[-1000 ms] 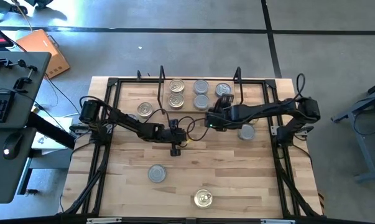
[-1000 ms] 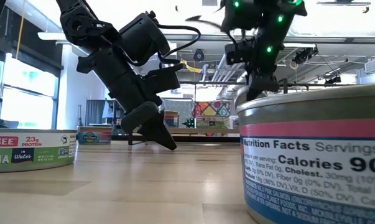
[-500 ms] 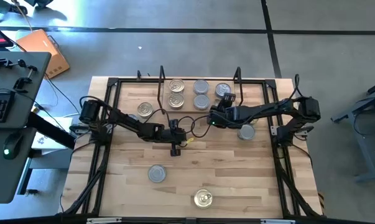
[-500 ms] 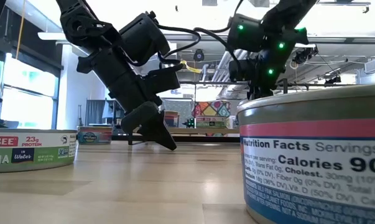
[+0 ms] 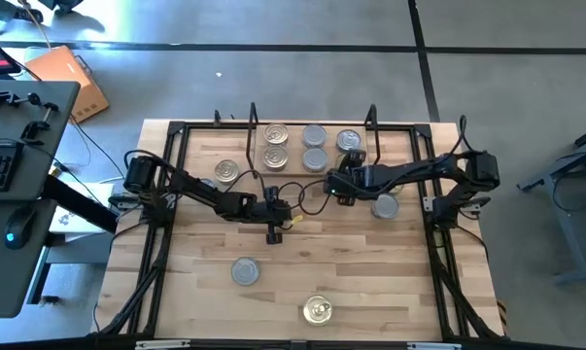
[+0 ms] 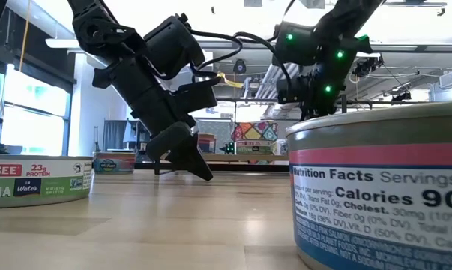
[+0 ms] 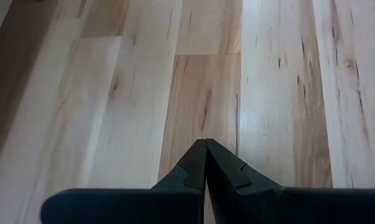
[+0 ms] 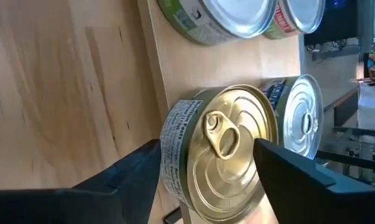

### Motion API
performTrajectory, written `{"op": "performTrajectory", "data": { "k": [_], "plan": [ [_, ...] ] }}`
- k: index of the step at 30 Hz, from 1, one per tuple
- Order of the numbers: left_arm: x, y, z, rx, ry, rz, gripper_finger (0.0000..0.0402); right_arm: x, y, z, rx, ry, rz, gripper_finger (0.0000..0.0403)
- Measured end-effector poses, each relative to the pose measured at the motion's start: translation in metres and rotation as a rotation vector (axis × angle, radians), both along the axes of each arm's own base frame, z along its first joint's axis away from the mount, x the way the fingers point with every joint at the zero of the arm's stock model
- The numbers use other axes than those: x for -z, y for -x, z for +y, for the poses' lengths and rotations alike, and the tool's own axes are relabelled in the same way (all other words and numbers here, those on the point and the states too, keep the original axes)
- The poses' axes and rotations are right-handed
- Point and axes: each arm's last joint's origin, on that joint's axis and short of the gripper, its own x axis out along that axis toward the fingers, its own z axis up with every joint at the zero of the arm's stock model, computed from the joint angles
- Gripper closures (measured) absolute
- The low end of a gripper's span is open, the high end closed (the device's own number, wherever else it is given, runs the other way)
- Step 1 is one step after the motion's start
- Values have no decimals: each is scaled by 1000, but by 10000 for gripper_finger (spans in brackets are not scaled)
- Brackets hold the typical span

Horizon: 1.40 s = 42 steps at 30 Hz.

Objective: Stack canned seafood by type on shelf
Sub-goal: Put the green tuna can on the shelf aligned with the other green tuna can, then stack the green tuna can on top of the green tuna can on the shelf

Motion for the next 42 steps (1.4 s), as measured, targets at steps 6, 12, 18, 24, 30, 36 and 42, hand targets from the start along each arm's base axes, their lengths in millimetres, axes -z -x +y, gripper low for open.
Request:
{"op": "performTrajectory", "data": {
  "k": [6, 12, 18, 24, 30, 36, 42],
  "plan": [
    [0, 0, 0, 0, 0, 0, 401, -2, 1, -2, 26, 80, 9, 150],
    [0, 0, 0, 0, 0, 0, 401, -2, 1, -2, 32, 98, 10, 150],
    [0, 0, 0, 1, 0, 0, 401, -2, 1, -3, 70, 113, -18, 149],
    [0, 0, 0, 0, 0, 1, 401, -9, 0, 10, 70, 59, -102, 149],
    [0, 0, -3, 9, 0, 2, 401, -25, 3, 39, 74, -60, -283, 148],
    [0, 2, -20, 81, -17, 3, 401, -26, -2, 78, 52, -231, -433, 148],
    [-3, 10, -46, 173, -32, 44, 401, -14, -15, 114, -43, -285, -512, 148]
  ]
}}
